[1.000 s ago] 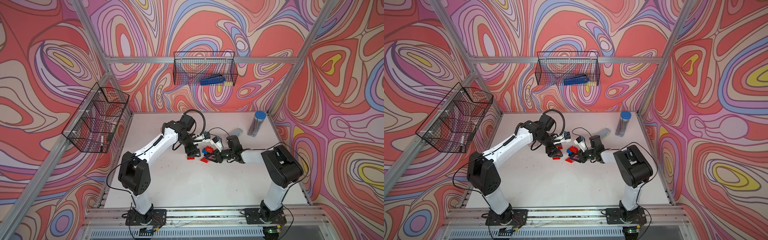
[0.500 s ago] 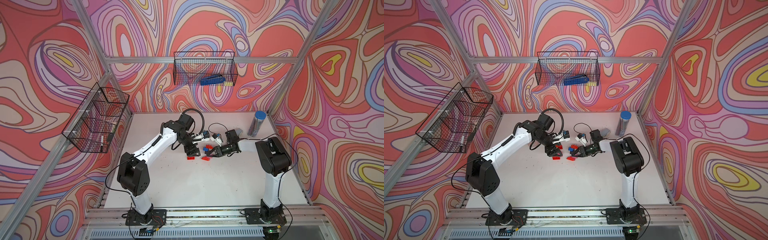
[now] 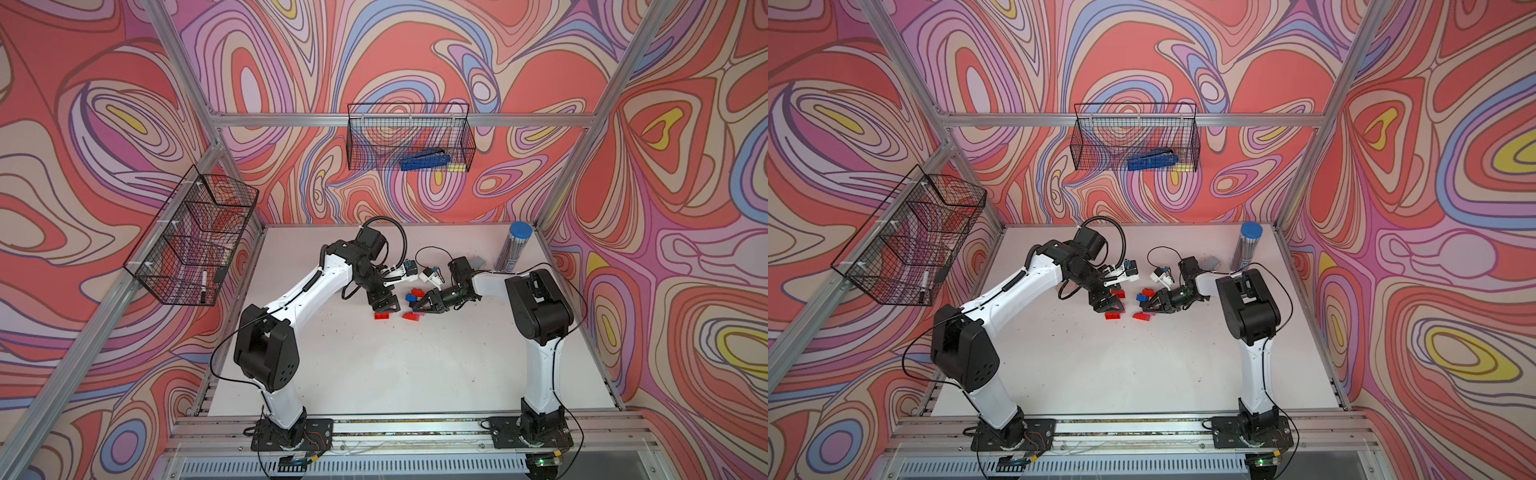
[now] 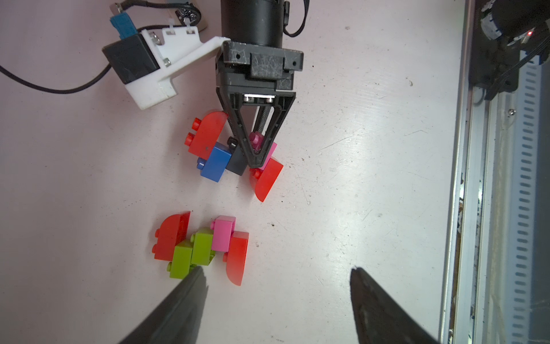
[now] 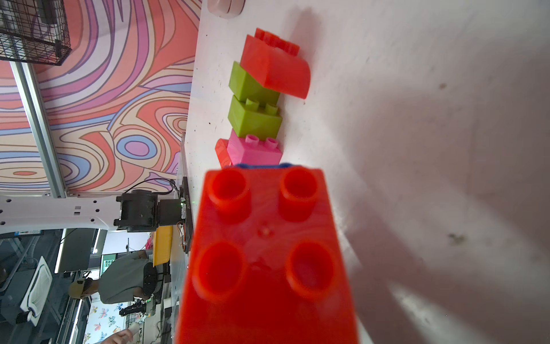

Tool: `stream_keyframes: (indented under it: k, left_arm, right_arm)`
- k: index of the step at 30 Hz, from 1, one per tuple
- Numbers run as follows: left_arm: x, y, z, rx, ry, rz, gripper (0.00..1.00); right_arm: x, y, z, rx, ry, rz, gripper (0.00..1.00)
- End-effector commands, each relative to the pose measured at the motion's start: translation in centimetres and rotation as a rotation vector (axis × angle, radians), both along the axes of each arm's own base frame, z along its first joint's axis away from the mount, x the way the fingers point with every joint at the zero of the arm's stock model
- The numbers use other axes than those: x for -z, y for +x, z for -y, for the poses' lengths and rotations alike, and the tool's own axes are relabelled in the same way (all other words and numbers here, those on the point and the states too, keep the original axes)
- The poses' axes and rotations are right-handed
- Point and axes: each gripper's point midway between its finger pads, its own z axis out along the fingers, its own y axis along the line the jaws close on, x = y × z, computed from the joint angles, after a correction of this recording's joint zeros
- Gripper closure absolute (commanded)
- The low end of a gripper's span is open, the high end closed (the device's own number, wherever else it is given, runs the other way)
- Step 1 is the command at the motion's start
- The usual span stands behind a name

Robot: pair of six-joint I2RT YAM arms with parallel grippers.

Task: Assemble the letter s with lego
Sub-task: Adjust the lego brick at the center of the board.

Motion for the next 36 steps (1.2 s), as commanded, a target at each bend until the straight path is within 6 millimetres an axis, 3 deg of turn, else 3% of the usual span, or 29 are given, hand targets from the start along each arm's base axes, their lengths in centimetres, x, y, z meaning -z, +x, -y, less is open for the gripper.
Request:
stream_keyframes:
  k: [1,22,31,36]
  left_arm:
    - [-0.4,-0.2,-0.1,0.003,-0.018,-0.018,0.22]
    - [-0.5,-0.2,-0.4,-0.002,-0.024,-0.024,0.22]
    - [-0.8,0.0,-0.4,-0.038,-0.039,-0.027,0.22]
    - [-0.9,0.3,-0.6,-0.062,-0.042,-0.011,0.22]
  right_arm:
    - [0.4,0.7,-0.2,0.027,0.009,-0.018,0.60]
    - [1.0,3.1,0.7,0.168,-0.113,0.002,0.50]
    - [0.4,2.9,1.9,0.220,-0.225,0.055,0.37]
    - [0.5,2.3,2.5,0.223,-0.286,0.076,0.36]
